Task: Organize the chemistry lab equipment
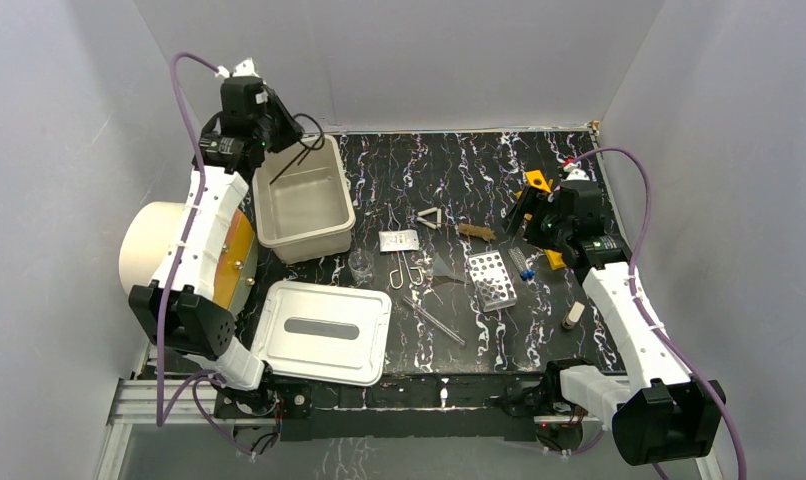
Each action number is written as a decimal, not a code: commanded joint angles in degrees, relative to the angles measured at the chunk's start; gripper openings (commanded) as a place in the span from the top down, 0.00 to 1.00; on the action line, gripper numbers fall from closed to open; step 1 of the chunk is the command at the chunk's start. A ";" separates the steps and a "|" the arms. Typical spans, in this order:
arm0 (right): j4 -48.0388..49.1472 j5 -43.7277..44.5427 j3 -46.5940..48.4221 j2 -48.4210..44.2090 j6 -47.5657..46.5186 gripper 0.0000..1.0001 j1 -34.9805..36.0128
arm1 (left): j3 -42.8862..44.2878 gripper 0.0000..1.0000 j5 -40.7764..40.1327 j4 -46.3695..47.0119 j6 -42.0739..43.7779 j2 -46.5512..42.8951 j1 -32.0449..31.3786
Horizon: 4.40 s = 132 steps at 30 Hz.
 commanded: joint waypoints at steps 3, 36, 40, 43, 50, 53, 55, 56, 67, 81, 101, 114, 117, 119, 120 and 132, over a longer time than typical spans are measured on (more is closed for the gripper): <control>2.33 -0.95 1.29 -0.50 0.78 0.16 0.41 | -8.69 1.00 3.85 2.72 -3.83 -2.10 0.93; 3.56 1.39 1.32 -0.45 0.30 0.15 0.37 | -8.79 1.00 27.12 29.57 -11.53 20.38 5.15; 3.96 1.51 1.60 0.16 0.26 0.15 0.41 | -12.22 1.00 30.67 37.22 -14.03 20.78 6.25; 4.00 1.53 1.72 0.52 0.47 0.15 0.42 | -13.63 1.00 30.92 38.15 -13.94 20.85 6.97; 4.25 1.47 1.43 0.93 1.16 0.15 0.41 | -20.29 0.98 28.05 38.13 -14.36 17.77 8.65; 4.43 0.98 1.60 1.43 1.56 0.16 0.46 | -23.42 0.88 27.22 40.51 -13.76 16.63 9.11; 4.62 0.56 1.73 1.79 1.72 0.16 0.42 | -24.39 0.83 27.40 41.31 -12.50 16.37 9.24; 4.63 0.37 1.92 2.00 1.71 0.16 0.46 | -24.40 0.80 27.13 40.75 -11.91 16.24 9.25; 5.94 -0.91 1.05 0.61 3.20 0.18 0.43 | -15.18 0.35 5.81 18.81 -4.36 11.83 8.99; 1.88 -6.20 6.18 5.11 -1.47 0.21 1.22 | -10.43 0.05 11.05 8.54 5.57 0.11 3.73; -3.22 -0.86 4.11 11.43 -7.34 0.19 14.57 | -30.40 0.02 30.77 22.63 -5.80 -10.84 -9.80; 1.80 -1.10 1.61 20.07 -15.70 0.30 24.24 | -32.82 0.03 25.87 19.45 -9.50 -14.25 -9.80; 3.29 -0.58 1.29 22.13 -16.72 0.34 24.72 | -32.42 0.03 25.46 18.77 -9.47 -14.58 -9.80; 4.26 -0.34 1.00 23.61 -17.19 0.36 24.83 | -31.68 0.03 25.31 18.08 -9.24 -14.38 -9.82; 4.54 -0.24 0.99 24.20 -17.33 0.36 24.84 | -31.40 0.03 25.13 17.55 -8.91 -14.26 -9.83; 7.72 1.60 1.55 31.35 -20.79 0.45 25.66 | -30.26 0.03 23.02 14.12 -7.67 -14.70 -9.82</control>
